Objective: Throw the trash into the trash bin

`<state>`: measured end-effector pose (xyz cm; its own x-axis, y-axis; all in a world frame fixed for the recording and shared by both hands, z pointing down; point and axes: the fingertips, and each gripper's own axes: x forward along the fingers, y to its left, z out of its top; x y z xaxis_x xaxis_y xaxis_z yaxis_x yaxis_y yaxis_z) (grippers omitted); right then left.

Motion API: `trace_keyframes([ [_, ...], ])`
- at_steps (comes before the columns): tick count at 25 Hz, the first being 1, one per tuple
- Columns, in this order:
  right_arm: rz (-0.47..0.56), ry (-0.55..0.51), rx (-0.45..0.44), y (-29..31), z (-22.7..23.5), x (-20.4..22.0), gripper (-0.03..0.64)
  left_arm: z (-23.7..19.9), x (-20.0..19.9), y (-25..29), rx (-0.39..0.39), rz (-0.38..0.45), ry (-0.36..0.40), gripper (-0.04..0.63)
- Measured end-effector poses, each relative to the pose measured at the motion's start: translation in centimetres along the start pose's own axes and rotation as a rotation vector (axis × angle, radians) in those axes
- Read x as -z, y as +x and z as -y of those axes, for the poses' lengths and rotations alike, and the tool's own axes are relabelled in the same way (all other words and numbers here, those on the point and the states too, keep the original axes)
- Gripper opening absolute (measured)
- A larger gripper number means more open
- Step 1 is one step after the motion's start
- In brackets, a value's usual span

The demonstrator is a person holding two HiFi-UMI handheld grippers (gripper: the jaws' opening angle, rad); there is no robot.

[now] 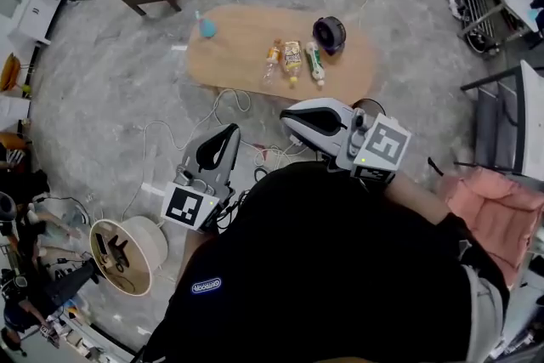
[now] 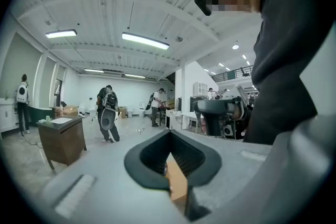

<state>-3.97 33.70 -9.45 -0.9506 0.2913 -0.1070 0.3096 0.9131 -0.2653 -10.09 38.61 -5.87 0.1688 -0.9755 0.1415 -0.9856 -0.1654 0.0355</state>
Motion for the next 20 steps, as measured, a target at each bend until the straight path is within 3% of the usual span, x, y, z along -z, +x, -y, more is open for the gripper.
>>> trace_keyframes([
  [6,0.052,-0.001,0.116,-1.3,1.8,-0.2,0.031,0.1,0.9,0.8,0.025,-0.005,-0.010,0.000],
  [7,0.057,0.005,0.133,-1.4,2.2,-0.1,0.066,0.0,1.0,0.7,0.021,-0.005,-0.015,0.000],
  [9,0.048,0.006,0.162,-1.4,3.0,0.3,0.244,-0.5,1.2,0.6,0.004,-0.003,-0.019,0.002],
  [10,0.039,0.000,0.178,-1.4,3.4,0.6,0.273,-0.8,1.3,0.5,-0.008,-0.001,-0.018,0.002],
  [15,0.015,-0.032,0.237,-0.1,4.6,1.4,0.325,-3.0,1.6,-0.4,-0.058,0.022,-0.018,0.035],
  [20,-0.004,-0.029,0.293,0.7,5.6,2.2,0.385,-5.3,1.0,-1.0,-0.098,0.067,0.007,0.171],
])
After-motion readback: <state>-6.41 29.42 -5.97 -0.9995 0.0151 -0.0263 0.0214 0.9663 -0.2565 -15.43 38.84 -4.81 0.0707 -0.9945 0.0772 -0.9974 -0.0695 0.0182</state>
